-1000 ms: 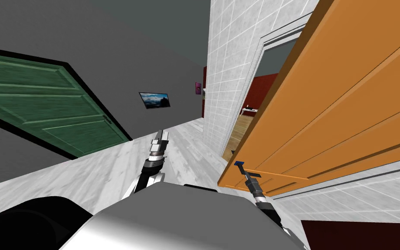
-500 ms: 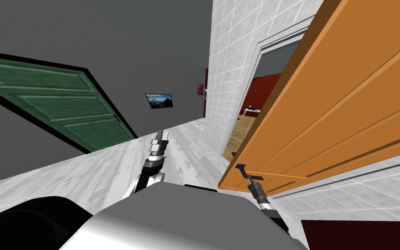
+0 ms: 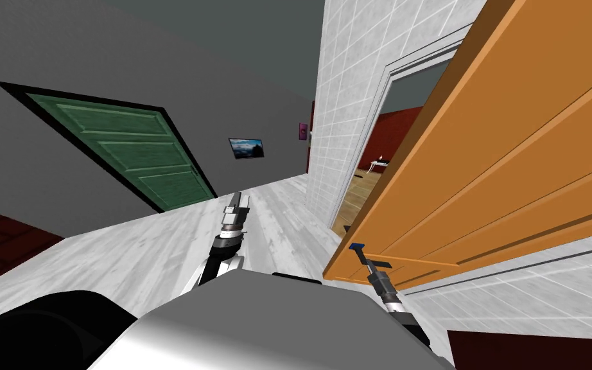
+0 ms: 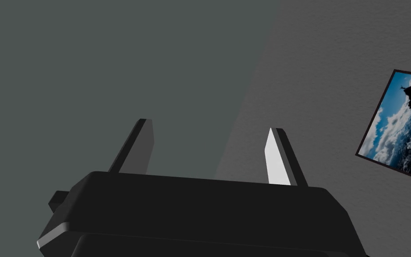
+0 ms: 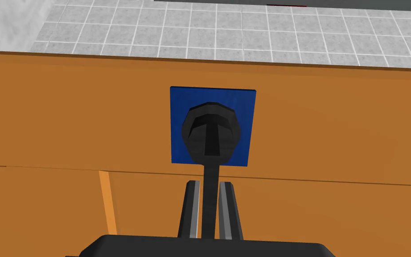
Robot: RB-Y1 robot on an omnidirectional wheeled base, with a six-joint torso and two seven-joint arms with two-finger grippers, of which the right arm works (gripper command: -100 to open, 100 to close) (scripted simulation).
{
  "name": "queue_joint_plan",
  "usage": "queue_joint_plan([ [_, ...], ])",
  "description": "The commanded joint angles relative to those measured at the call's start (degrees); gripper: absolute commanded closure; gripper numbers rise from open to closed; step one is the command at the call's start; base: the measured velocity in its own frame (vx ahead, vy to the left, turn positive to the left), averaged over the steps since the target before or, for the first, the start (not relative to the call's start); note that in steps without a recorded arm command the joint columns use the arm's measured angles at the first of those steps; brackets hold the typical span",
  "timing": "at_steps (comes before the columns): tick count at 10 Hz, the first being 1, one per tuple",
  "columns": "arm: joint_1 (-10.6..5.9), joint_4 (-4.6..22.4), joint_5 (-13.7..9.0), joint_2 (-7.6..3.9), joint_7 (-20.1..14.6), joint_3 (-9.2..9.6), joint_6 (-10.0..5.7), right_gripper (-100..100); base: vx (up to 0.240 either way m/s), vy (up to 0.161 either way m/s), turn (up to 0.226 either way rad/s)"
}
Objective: Pull the door open
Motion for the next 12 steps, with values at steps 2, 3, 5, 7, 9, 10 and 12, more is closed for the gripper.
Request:
queue_joint_plan([
  [2, 0.70, 0.0, 0.1, -0.29, -0.3, 0.03, -0.81, 100, -0.197, -0.084, 0.181],
  [3, 0.75, 0.2, 0.2, -0.39, -0.4, 0.04, -1.17, 100, -0.209, -0.090, 0.156],
  [5, 0.84, 0.6, 0.3, -0.55, -0.5, 0.06, -1.74, 100, -0.199, -0.060, 0.118],
  [7, 0.54, 1.0, 0.4, -0.37, -0.5, 0.27, -1.92, 100, -0.128, -0.051, 0.071],
  [9, -1.39, 2.0, 3.3, -0.29, -1.1, 2.29, -3.34, 100, -0.135, 0.000, -0.236],
  [10, -1.92, 2.3, 4.0, -0.29, -1.3, 2.80, -3.73, 100, -0.154, -0.014, -0.243],
  [12, -3.09, 2.8, 5.7, -0.30, -1.7, 3.91, -4.58, 100, -0.116, -0.023, -0.160],
])
